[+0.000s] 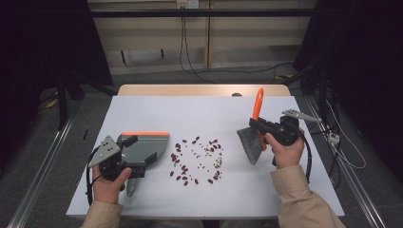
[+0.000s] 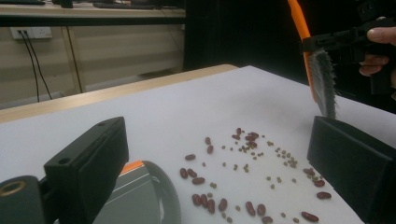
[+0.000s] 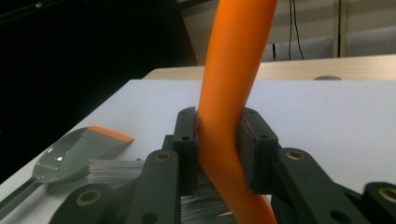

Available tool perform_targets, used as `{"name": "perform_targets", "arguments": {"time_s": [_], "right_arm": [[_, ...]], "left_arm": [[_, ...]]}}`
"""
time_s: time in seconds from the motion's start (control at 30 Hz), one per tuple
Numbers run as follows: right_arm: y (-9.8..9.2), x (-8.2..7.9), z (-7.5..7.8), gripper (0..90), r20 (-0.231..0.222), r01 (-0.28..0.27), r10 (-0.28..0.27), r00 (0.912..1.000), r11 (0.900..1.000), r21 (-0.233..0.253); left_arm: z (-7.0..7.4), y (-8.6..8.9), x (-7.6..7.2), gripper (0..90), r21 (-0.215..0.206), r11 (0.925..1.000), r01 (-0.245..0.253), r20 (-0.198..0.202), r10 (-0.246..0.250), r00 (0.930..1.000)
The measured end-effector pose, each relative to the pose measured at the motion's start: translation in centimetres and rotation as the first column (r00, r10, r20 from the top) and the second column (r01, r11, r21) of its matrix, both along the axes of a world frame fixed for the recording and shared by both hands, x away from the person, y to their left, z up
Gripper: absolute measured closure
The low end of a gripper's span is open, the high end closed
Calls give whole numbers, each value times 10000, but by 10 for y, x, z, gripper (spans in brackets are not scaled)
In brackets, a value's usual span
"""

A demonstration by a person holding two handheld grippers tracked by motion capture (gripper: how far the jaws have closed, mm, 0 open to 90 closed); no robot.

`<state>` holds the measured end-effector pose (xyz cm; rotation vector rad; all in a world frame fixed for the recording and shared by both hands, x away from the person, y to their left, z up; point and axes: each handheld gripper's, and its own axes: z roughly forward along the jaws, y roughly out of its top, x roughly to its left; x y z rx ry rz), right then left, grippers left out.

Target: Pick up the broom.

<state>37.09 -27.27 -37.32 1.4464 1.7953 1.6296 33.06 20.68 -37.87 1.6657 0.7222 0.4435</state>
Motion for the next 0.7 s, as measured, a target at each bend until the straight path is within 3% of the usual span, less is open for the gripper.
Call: {"name": "perform_targets", "arguments": {"time_s": [0.33,0.7], "right_arm": [[34,0,17,711,799,-224,221,9966,9997,26],[66,1,32,711,1403,-501,502,9888,9987,-39]], "left_arm": [[14,-23,6,43,-271,9990,349,98,-347,9994],[19,-56,12,43,-343,9975,621,-188,-627,9979]]}}
